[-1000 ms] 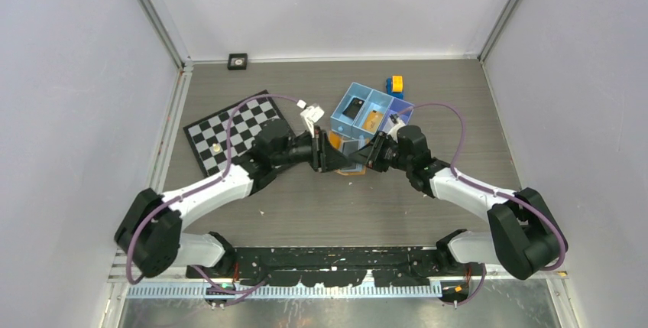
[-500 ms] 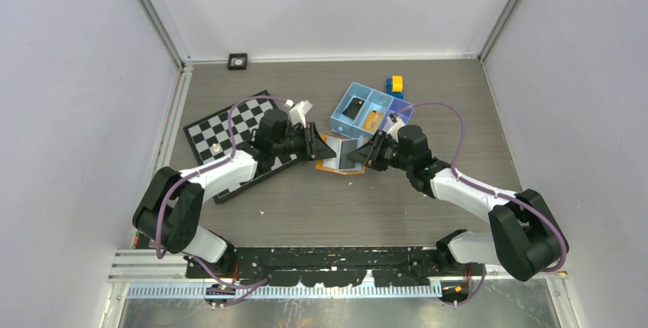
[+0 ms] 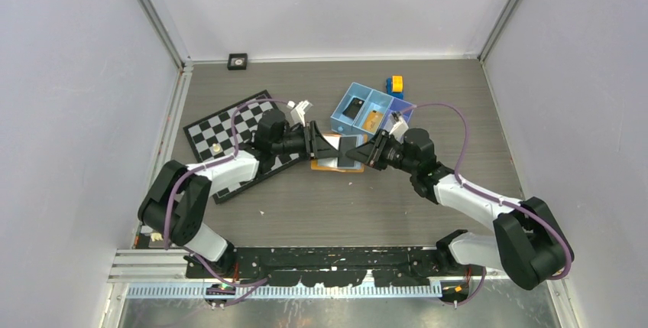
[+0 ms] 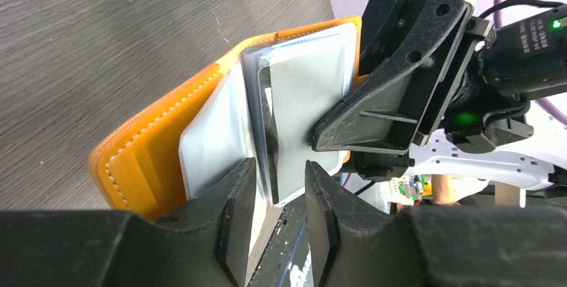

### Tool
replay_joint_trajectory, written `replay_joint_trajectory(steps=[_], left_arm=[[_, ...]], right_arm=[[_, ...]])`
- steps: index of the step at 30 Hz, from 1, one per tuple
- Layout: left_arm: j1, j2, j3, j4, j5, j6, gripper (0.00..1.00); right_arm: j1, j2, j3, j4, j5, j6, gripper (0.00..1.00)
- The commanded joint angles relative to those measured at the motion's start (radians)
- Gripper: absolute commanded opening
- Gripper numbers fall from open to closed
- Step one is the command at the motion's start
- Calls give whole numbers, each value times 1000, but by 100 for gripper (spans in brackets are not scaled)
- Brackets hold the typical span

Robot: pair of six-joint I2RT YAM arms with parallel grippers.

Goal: Take the credit cards out of the card holder
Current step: Open the card holder, then remove the credit card from the card holder.

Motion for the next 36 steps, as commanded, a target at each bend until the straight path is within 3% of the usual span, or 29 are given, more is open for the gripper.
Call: replay_joint_trajectory(steps=[1,5,11,16,19,22,27,34,36], left_arm=[[21,31,-30,161,68,-83,34],[21,28,-41,219,86,-112,28],[21,85,-54,399,153,-224,29],[28,150,-80,713,209,-399,7],[28,161,-86,808,221,-446,2],[30,159,-89,813,220,-448,0],[110,127,-151,767,164,-427,0],[130,152,-156,783,166,-449,0],[128,162,-152,799,170,-461,0]], right_arm=[[4,-34,-6,194,-77,52,0],[4,-32,-10,222,-91,63,0],[4,-33,-29,306,-121,94,1],[3,-35,-26,271,-104,87,1],[4,-14,-16,258,-103,86,6],[2,11,-10,263,-109,94,12],[-28,9,-50,359,-119,151,31],[-45,6,-61,378,-123,168,30],[-47,7,-59,368,-122,167,25]])
